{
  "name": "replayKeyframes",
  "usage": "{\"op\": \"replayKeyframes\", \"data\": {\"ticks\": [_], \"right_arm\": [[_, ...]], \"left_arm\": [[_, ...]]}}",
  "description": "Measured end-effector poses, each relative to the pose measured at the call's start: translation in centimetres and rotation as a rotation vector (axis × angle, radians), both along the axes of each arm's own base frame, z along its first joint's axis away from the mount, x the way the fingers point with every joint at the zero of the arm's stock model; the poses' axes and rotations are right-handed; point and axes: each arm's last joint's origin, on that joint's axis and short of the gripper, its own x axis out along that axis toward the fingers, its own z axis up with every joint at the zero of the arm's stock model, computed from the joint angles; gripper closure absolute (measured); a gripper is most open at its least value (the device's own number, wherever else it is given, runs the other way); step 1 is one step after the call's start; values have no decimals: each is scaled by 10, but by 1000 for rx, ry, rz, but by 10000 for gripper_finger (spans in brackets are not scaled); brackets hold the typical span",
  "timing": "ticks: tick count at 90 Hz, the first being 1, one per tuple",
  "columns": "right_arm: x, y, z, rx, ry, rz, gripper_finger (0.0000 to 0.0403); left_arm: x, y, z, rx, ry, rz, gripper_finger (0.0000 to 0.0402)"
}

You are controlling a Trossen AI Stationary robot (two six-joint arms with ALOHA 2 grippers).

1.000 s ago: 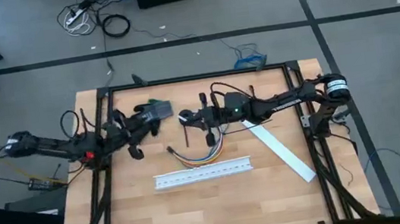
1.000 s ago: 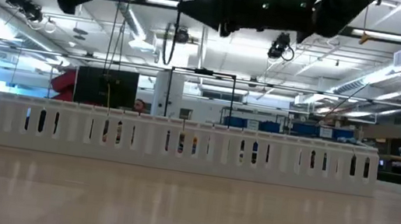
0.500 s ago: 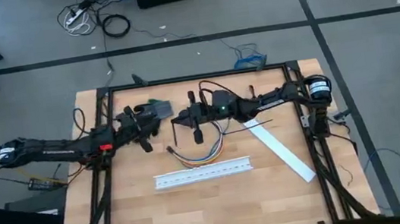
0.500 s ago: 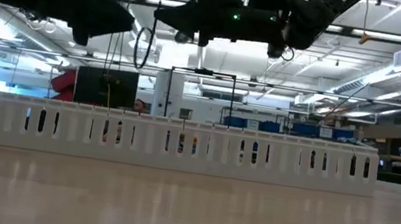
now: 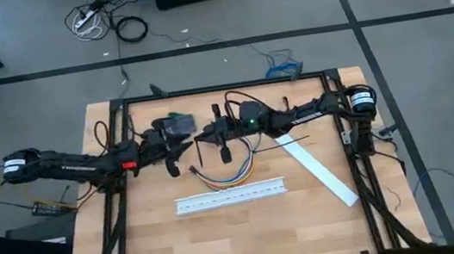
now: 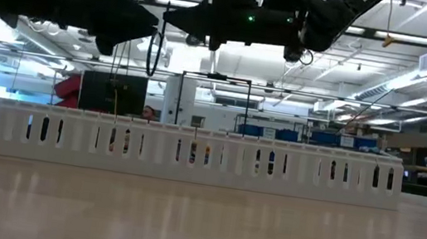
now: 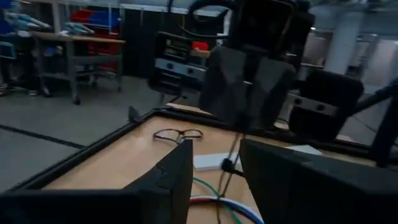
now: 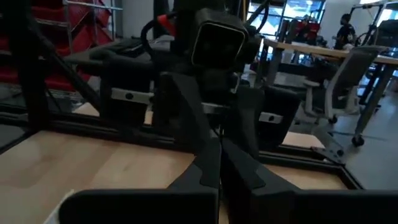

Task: Ziptie cables
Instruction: Wrap the cable wires with the black zip tie

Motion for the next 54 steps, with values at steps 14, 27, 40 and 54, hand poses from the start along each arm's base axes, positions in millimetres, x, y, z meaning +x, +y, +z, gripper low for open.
{"op": "replayKeyframes", "data": {"ticks": [14, 27, 40, 54], "right_arm": [[0, 0, 0, 0, 5, 0, 403], [0, 0, -1, 1, 12, 0, 403], [0, 0, -3, 3, 29, -3, 403], [0, 0, -3, -4, 30, -2, 403]], "left_arm": [[12, 0, 4, 13, 21, -24, 275], [19, 1, 4, 29, 43, -17, 275], [21, 2, 1, 32, 65, 4, 275], [20, 2, 1, 33, 65, 4, 275]]}}
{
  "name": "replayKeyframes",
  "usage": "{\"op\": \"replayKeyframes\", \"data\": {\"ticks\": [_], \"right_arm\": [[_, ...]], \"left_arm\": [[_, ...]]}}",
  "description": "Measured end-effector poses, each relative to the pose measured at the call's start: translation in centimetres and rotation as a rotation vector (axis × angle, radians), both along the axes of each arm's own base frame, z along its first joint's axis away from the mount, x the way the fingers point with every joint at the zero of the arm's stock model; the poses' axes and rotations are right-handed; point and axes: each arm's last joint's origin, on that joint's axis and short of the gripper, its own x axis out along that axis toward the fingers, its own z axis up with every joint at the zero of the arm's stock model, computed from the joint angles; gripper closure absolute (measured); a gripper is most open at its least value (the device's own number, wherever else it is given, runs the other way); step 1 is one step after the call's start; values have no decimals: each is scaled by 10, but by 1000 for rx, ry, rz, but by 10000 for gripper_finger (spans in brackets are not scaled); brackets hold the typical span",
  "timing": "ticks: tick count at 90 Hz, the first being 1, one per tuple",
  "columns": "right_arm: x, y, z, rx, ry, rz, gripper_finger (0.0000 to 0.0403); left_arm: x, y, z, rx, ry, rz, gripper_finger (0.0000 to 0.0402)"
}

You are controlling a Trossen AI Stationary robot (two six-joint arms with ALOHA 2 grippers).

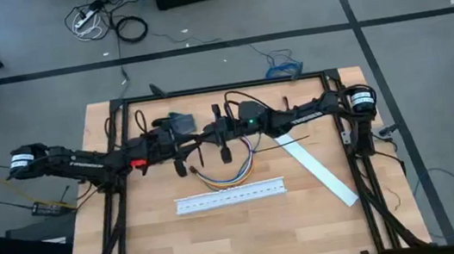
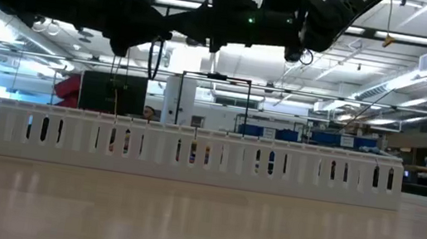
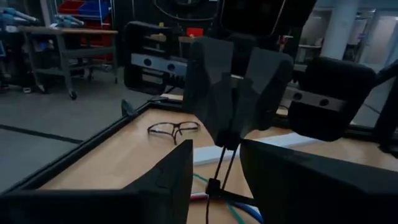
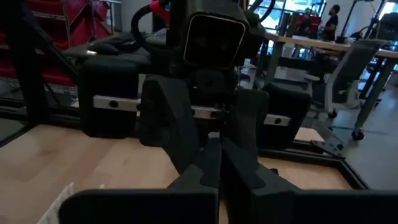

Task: Ziptie cables
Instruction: Wrap the cable wires with the black zip tie

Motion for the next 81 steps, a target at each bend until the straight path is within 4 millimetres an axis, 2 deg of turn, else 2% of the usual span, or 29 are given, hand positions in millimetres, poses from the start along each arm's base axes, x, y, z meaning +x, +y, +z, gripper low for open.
{"op": "replayKeyframes", "data": {"ticks": [30, 51, 81], "right_arm": [[-2, -2, 0, 4, 36, 8, 402], [-9, 1, 13, -9, 60, 20, 402], [-9, 2, 12, -11, 56, 20, 402]], "left_arm": [[0, 0, -2, 1, 21, 4, 275], [0, 0, -1, 4, 11, 5, 275], [0, -1, 0, 1, -3, -14, 275]]}}
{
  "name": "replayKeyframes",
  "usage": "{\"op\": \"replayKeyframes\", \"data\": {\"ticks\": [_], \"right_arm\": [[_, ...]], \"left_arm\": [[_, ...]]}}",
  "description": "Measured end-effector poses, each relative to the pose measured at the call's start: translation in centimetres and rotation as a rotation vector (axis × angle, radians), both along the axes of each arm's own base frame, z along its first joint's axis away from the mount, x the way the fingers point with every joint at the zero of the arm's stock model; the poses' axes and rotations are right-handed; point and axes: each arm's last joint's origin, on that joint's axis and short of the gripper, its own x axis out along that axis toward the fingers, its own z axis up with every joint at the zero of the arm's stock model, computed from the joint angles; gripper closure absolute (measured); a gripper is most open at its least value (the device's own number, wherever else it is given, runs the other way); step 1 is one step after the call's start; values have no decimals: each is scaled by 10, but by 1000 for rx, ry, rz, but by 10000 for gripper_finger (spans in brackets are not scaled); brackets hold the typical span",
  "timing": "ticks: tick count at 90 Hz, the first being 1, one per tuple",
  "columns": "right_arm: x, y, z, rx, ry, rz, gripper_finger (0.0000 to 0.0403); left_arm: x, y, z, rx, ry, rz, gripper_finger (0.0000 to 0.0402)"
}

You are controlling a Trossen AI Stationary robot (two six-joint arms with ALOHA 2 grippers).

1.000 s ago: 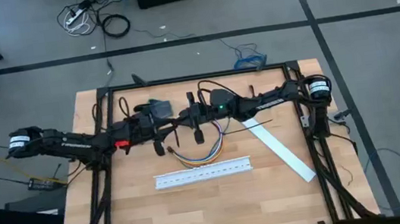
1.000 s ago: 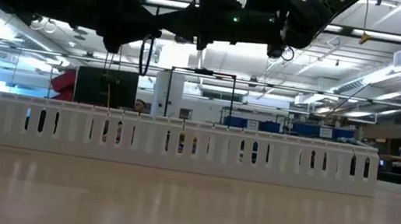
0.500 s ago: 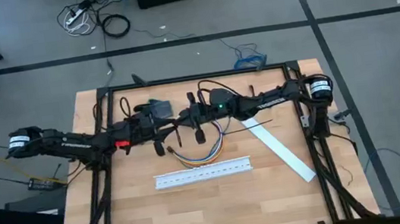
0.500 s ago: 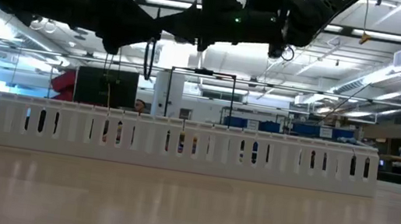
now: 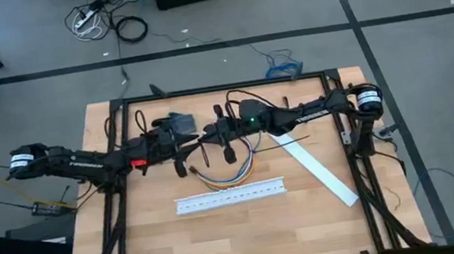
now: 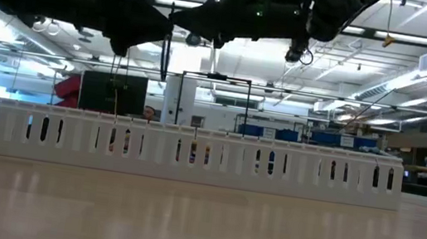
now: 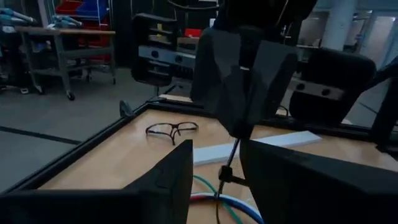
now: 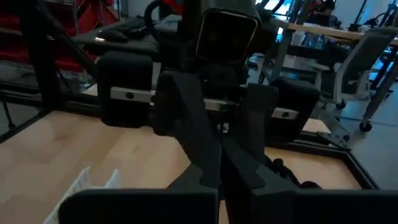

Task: Ziptie cables
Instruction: Wrap the cable wires with the black zip tie

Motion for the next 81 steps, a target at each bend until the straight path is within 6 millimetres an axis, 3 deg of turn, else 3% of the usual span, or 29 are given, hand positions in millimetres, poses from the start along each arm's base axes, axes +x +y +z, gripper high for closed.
{"op": "replayKeyframes", "data": {"ticks": [20, 52, 81], "right_arm": [[0, 0, 0, 0, -4, 0, 402], [0, -1, 0, 1, -3, -6, 403], [0, 0, 0, 9, -1, -4, 401]], "left_arm": [[0, 0, 0, 0, 0, -5, 287], [0, -1, 2, 24, -13, -13, 394], [0, -1, 2, 26, -13, -18, 401]]}}
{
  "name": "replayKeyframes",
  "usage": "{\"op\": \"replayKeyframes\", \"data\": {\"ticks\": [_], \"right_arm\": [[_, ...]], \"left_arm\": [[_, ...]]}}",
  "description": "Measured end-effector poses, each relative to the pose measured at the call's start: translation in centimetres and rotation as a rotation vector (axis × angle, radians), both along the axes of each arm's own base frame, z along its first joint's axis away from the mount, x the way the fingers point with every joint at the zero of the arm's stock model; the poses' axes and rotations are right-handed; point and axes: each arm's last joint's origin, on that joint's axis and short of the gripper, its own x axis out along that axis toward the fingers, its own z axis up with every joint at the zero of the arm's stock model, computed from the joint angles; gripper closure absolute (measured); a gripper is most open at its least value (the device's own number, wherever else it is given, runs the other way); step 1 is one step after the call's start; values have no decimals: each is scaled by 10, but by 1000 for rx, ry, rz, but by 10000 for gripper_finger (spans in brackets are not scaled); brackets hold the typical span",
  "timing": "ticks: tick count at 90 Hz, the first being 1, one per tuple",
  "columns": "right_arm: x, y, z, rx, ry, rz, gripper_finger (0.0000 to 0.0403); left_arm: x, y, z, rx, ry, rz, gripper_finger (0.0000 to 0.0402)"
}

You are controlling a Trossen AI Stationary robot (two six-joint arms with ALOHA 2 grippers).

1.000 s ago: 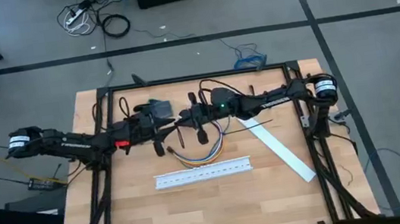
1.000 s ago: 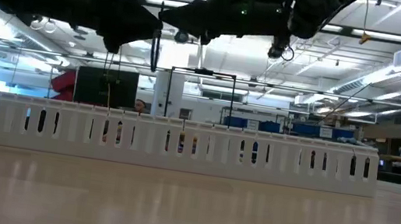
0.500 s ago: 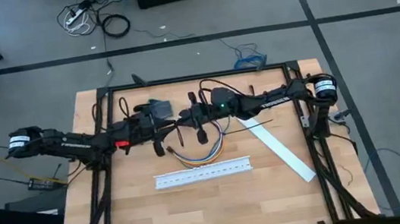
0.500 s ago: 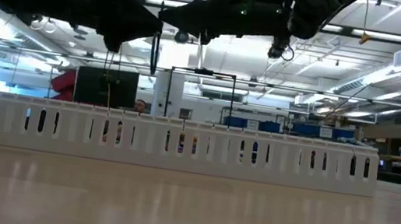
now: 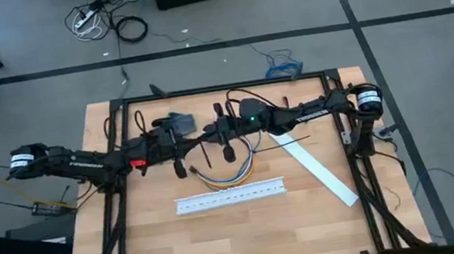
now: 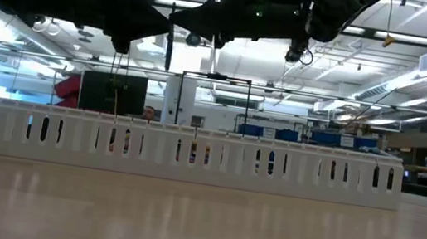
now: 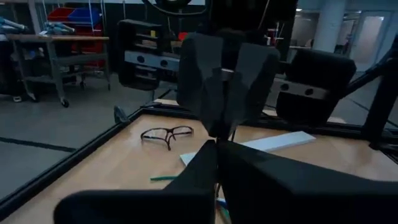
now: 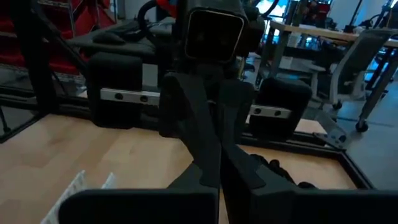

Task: Ziptie cables
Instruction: Wrap the cable wires with the black zip tie

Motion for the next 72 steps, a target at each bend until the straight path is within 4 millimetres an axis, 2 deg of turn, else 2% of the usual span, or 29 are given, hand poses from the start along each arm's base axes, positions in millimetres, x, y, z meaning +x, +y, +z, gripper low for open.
{"op": "replayKeyframes", "data": {"ticks": [12, 21, 38, 53, 72], "right_arm": [[0, 0, 0, 11, 1, 1, 394], [0, 0, 0, 14, 1, -14, 372], [0, 0, -1, 95, 19, -21, 281], [-5, -3, -1, 98, 87, -32, 200], [-14, 1, 5, 76, 167, -29, 147]], "left_arm": [[0, 0, 0, 0, 0, 0, 401], [0, 0, 0, 0, -1, 1, 401], [0, 0, 0, 6, 1, 7, 401], [-1, 1, 0, 52, 16, 23, 401], [-7, 1, -3, 84, 106, 52, 401]]}}
